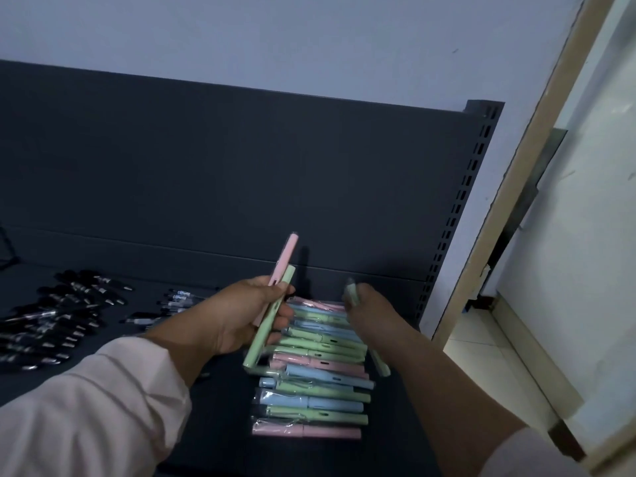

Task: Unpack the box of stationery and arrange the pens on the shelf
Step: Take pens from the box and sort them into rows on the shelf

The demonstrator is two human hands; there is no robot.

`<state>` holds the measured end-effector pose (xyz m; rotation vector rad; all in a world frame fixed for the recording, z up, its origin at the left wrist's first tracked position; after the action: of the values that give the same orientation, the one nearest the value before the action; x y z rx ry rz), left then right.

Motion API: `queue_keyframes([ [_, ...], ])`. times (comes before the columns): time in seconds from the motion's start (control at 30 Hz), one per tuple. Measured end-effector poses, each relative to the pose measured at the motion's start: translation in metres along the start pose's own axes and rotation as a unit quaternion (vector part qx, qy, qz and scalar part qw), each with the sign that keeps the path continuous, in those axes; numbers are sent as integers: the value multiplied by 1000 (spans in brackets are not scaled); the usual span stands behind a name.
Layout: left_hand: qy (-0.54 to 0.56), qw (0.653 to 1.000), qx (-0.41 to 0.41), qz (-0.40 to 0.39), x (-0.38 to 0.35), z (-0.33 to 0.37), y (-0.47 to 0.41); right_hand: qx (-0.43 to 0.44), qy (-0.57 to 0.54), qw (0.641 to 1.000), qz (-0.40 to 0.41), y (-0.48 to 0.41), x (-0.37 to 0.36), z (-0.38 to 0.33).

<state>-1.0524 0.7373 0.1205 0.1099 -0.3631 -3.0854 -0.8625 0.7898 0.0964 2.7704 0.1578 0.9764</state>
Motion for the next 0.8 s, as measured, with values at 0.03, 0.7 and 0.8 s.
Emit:
queue_keyframes([
  [0.03, 5, 1000, -1, -1, 1, 1, 0, 31, 44, 999, -8, 1, -4, -5],
  [0.7, -368, 916, -154, 40, 13, 1, -21, -74, -391, 914, -84, -1, 1, -16],
  [0.8, -440, 876, -190, 54, 16, -1, -24, -103, -390, 914, -49, -7, 8, 4],
])
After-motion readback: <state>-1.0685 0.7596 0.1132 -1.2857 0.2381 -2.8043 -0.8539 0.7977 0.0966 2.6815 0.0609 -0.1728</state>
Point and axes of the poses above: each hand's wrist, its own y-axis away from the middle knuckle, its own x-axis out of the back of the hand, z = x × y, the point moved 1 cm from there along -y, towards the middle knuckle, and after that the axes turned 9 degrees about -x, right-handed, at the moved point
